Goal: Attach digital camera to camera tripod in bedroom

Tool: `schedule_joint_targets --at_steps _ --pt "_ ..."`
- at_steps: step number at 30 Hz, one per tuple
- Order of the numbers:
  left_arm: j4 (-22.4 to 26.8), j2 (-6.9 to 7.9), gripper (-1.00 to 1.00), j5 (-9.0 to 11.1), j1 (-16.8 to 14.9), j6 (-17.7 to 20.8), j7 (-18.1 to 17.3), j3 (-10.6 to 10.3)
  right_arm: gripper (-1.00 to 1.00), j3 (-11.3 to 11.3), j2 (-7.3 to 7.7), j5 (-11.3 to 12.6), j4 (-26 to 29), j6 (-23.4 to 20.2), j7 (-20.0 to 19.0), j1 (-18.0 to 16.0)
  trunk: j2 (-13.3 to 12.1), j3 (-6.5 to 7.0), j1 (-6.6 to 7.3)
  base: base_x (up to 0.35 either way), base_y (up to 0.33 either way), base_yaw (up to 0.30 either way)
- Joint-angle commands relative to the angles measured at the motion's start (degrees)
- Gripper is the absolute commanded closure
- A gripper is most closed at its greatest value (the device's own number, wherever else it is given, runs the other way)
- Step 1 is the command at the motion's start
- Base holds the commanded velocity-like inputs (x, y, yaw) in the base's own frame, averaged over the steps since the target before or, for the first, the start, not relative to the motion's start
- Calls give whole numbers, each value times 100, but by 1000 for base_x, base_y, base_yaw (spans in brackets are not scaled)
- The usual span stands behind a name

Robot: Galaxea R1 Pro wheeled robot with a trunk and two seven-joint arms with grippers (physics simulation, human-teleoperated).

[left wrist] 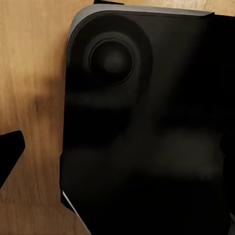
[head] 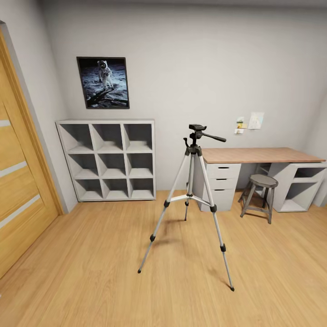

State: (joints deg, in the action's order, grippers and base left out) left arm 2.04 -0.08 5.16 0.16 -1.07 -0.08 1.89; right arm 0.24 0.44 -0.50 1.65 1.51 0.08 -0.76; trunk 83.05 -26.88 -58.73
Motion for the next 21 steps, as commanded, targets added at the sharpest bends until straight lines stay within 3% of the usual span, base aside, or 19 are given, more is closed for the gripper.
schedule_joint_targets --at_steps 1,14,21 --pt "6 -1 -100 54 2 -7 -1 13 -100 2 5 -4 -5 16 1 -3 2 -5 0 0 0 0" --pt "6 -1 -100 55 1 -5 -1 13 -100 7 16 -12 2 15 1 -3 2 -5 0 0 0 0" --pt "14 -2 -100 55 0 -7 -1 13 -100 -8 -17 -4 2 45 3 -3 2 -5 0 0 0 -188"
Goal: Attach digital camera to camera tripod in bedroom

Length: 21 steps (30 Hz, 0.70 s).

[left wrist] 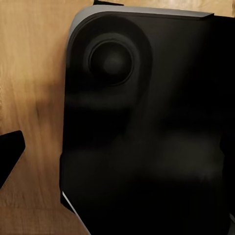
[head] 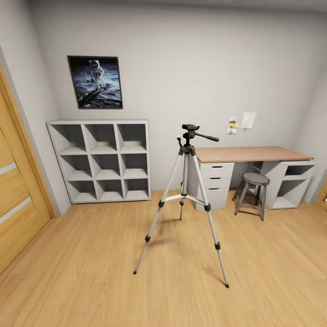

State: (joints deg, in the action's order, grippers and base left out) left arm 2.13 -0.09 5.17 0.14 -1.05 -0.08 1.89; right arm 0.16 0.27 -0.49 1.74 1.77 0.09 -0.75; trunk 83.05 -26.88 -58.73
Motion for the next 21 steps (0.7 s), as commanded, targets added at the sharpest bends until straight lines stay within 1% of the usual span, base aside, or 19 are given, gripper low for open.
schedule_joint_targets --at_steps 1,9,15,18,21 --pt "4 -1 -100 54 2 -9 -1 13 -100 -3 0 -5 -7 25 4 -4 3 -5 0 0 0 -237" --pt "2 0 -100 54 3 -9 -1 19 -100 -35 -8 26 -12 227 8 -4 3 -5 0 0 0 -266" --pt "3 0 -100 54 3 -9 -1 20 -100 -50 -9 68 -15 273 8 -4 3 -5 0 0 0 -266" --pt "5 0 -100 54 3 -9 -1 21 -100 -61 -4 85 -15 272 5 -4 3 -5 0 0 0 -142" --pt "6 0 -100 54 3 -9 -1 22 -100 -65 -2 92 -15 271 -2 -4 3 -5 0 0 0 -54"
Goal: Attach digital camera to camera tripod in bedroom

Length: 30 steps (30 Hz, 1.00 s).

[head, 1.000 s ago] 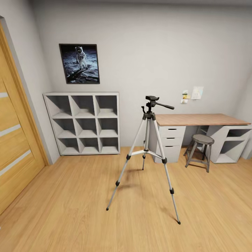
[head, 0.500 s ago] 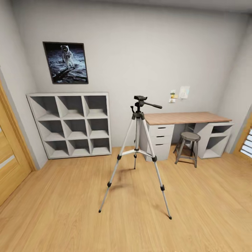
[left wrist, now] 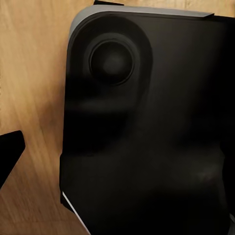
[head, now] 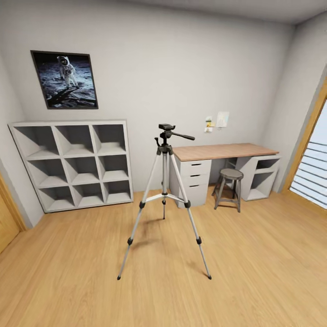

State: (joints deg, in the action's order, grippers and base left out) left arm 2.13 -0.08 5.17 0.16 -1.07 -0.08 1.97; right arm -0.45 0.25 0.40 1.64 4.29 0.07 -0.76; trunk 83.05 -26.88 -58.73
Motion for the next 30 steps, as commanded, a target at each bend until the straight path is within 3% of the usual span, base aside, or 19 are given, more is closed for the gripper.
schedule_joint_targets --at_steps 1,9,30 --pt "7 -1 -100 54 2 -7 -1 14 -100 -5 2 4 -5 20 -6 -3 3 -5 0 0 0 -27" --pt "7 -1 -100 54 2 -7 -1 14 -100 7 2 -26 -6 27 -39 -3 3 -5 0 0 0 -121" --pt "7 -8 -100 54 1 -7 -1 14 -100 54 2 -83 -6 30 -42 -3 3 -5 0 0 0 -279"
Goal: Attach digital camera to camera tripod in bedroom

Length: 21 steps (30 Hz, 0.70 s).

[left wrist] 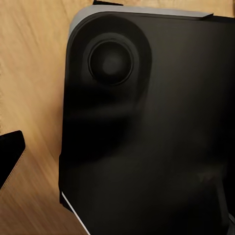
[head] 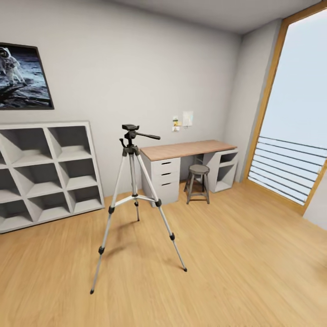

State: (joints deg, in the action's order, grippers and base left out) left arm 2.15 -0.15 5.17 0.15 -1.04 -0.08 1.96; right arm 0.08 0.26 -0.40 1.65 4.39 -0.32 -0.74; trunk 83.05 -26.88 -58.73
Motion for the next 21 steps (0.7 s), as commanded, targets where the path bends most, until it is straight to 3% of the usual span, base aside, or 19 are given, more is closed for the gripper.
schedule_joint_targets --at_steps 1,21 --pt "5 -2 -100 54 2 -10 -1 15 -100 0 1 -4 -7 21 -3 -3 3 -5 0 0 0 -288" --pt "5 -1 -100 54 2 -10 -1 15 -100 0 1 -4 -6 23 -3 -4 3 -5 0 0 0 -288"
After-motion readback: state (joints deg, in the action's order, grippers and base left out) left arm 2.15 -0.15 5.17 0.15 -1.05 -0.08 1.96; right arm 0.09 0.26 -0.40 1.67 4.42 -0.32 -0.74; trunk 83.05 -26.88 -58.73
